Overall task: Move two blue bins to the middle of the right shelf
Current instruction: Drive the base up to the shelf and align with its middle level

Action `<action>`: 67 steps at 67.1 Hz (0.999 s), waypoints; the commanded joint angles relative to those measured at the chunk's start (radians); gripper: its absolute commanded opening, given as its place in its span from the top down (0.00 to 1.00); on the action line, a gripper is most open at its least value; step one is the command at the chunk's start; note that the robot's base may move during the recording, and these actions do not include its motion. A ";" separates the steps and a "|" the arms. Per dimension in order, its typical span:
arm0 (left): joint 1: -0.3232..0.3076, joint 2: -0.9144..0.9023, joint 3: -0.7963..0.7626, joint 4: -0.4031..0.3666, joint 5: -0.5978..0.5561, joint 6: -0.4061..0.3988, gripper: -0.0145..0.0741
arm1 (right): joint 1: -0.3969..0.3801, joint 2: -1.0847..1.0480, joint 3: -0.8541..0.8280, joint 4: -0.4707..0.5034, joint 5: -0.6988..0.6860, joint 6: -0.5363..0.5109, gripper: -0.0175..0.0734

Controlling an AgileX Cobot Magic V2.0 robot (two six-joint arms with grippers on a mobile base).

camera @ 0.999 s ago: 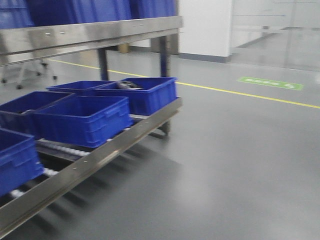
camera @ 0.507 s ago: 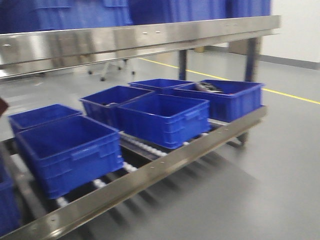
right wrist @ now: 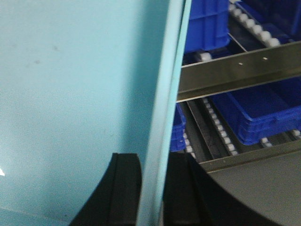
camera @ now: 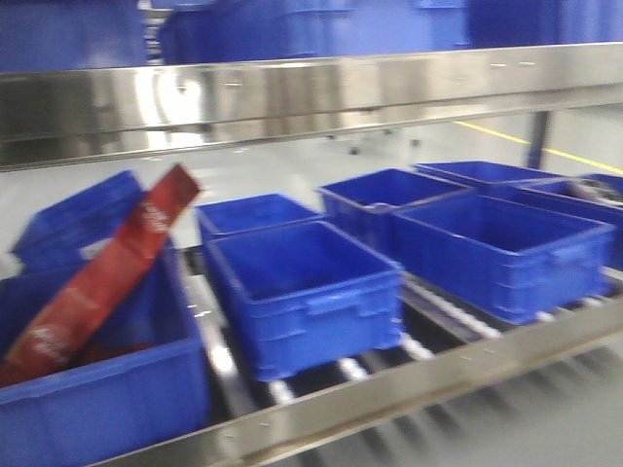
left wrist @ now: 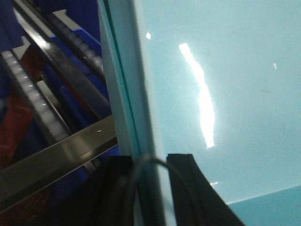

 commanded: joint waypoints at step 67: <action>-0.004 -0.025 -0.021 0.006 -0.079 0.018 0.96 | -0.005 -0.015 -0.015 -0.023 -0.090 -0.018 0.98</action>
